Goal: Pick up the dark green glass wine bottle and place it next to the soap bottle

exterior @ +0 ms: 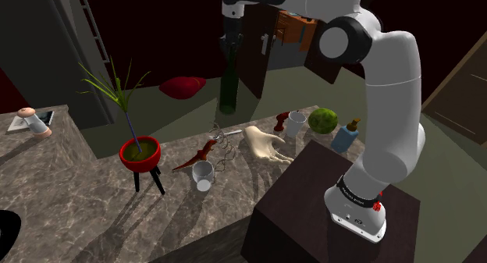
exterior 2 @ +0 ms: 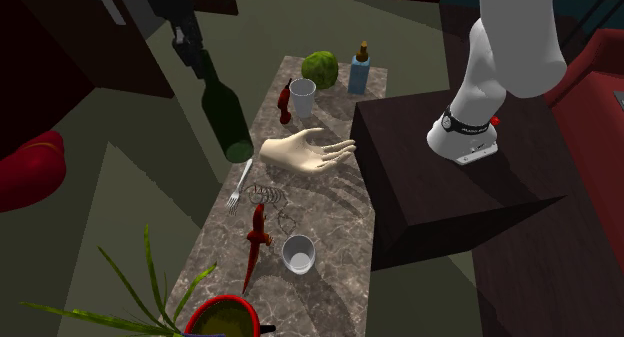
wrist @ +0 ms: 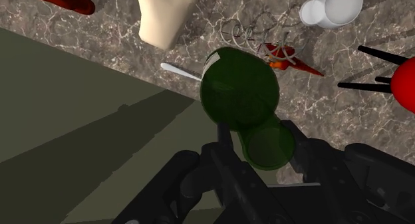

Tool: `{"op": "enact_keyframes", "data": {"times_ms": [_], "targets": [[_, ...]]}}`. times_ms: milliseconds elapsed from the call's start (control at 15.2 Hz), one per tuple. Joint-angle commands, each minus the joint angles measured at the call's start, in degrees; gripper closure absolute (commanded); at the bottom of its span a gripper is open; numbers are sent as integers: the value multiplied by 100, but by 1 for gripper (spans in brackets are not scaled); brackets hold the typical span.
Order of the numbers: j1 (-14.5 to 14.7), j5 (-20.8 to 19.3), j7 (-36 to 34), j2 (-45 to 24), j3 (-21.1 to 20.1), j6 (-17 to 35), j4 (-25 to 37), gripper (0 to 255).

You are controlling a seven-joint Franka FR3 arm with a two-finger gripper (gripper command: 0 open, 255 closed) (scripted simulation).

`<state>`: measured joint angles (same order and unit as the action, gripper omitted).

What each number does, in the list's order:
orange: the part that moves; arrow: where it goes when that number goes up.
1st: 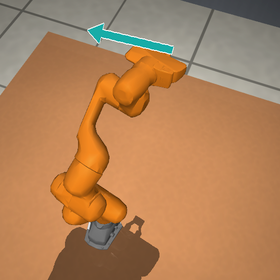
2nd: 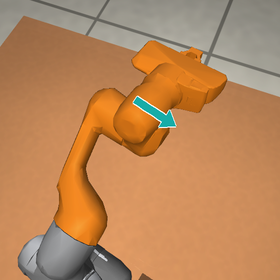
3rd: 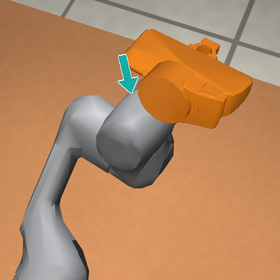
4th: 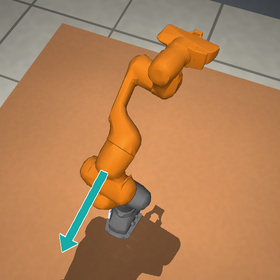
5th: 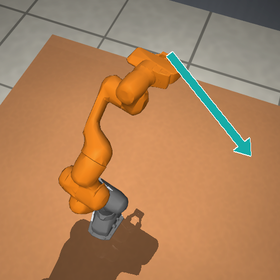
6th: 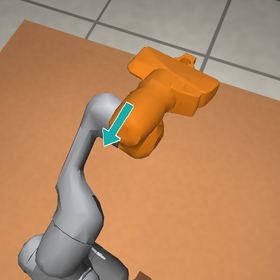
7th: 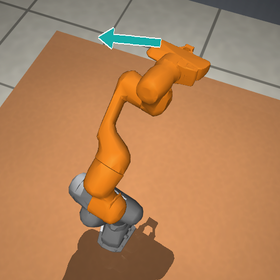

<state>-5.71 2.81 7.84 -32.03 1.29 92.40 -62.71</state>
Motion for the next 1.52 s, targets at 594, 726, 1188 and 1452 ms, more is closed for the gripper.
{"op": "enact_keyframes", "data": {"times_ms": [594, 726, 1188, 1452], "targets": [[-89, 8, 59, -89, 15, -854, 940, 255], [-211, 8, 241, 447, 60, -584, 127, 255], [-633, -5, 916, 1748, 281, -132, -1650, 255], [-872, -37, 1330, 2294, 448, -34, -2306, 255]]}}
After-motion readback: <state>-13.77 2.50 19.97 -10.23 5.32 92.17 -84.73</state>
